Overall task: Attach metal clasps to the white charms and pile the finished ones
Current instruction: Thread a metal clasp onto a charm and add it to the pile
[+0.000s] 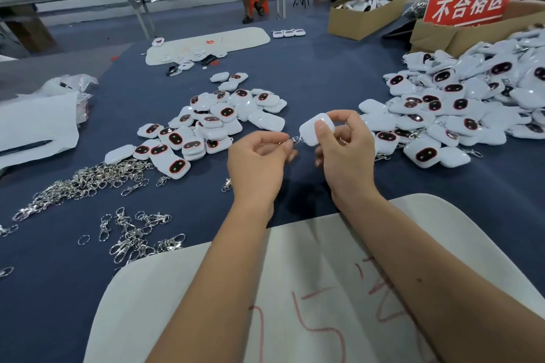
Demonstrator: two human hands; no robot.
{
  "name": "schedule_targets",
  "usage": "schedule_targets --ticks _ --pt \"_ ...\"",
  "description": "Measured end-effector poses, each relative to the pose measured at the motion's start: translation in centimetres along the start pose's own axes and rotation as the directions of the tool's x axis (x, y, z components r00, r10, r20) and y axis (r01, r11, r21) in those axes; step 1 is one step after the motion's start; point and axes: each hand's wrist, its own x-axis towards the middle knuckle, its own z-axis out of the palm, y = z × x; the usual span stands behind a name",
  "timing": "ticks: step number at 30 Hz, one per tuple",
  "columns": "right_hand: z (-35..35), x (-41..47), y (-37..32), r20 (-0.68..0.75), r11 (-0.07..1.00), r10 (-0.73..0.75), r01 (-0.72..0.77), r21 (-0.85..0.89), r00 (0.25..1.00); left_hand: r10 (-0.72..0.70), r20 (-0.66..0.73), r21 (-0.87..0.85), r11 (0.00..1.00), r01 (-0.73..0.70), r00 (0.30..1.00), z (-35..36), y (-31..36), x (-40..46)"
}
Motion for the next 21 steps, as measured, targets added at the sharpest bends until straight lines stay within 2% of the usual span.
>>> schedule_targets --ticks 2,4,6,7,8,10,12,13,14,16,18,21 --pt "-0.2 0.2 -0.2 -0.127 0.999 -0.034 0.034 -0.006 0.991 -0.068 0.047 -0.076 0.995 0.072 0.997 1.6 0.4 0.0" --pt "-0.6 0.5 -0.5 -0.264 0.999 -0.049 0.052 0.004 0.963 -0.072 0.106 -0.091 0.993 0.081 0.992 3.2 0.9 0.3" --pt "-1.2 0.8 -0.6 -0.342 0.996 -0.081 0.062 -0.065 0.936 0.008 0.124 0.019 1.0 -0.01 0.992 4.1 0.9 0.8" --pt "-1.3 0.9 -0.6 -0.351 0.989 -0.108 0.066 -0.13 0.93 0.099 0.114 0.172 0.978 -0.118 0.989 4.3 0.8 1.2" --pt "-1.3 0.8 -0.7 -0.343 0.977 -0.144 0.079 -0.196 0.928 0.205 0.113 0.361 0.903 -0.232 0.972 4.2 0.8 1.6" --pt "-1.0 0.3 -1.0 -0.278 0.944 -0.22 0.132 -0.302 0.935 0.353 0.178 0.677 0.633 -0.375 0.918 3.7 0.6 2.5" --pt "-0.5 -0.2 -1.0 -0.169 0.91 -0.261 0.184 -0.371 0.95 0.322 0.289 0.829 0.386 -0.404 0.902 2.9 0.5 3.7" --pt "-0.4 -0.4 -1.0 -0.105 0.894 -0.267 0.206 -0.399 0.958 0.269 0.331 0.867 0.292 -0.404 0.904 2.5 0.3 4.2" --pt "-0.3 -0.4 -1.0 -0.039 0.878 -0.267 0.226 -0.423 0.963 0.219 0.356 0.883 0.24 -0.404 0.909 2.1 0.3 4.5" --pt "-0.1 -0.5 -0.9 0.094 0.843 -0.261 0.274 -0.463 0.961 0.177 0.359 0.871 0.291 -0.397 0.917 1.3 0.1 4.7" --pt "0.2 -0.3 -0.7 0.242 0.79 -0.239 0.334 -0.515 0.94 0.186 0.359 0.815 0.415 -0.404 0.915 0.5 0.0 4.3" --pt "0.5 -0.5 -0.4 0.462 0.656 -0.194 0.465 -0.595 0.865 0.169 0.401 0.714 0.558 -0.423 0.9 -0.9 0.4 3.5"
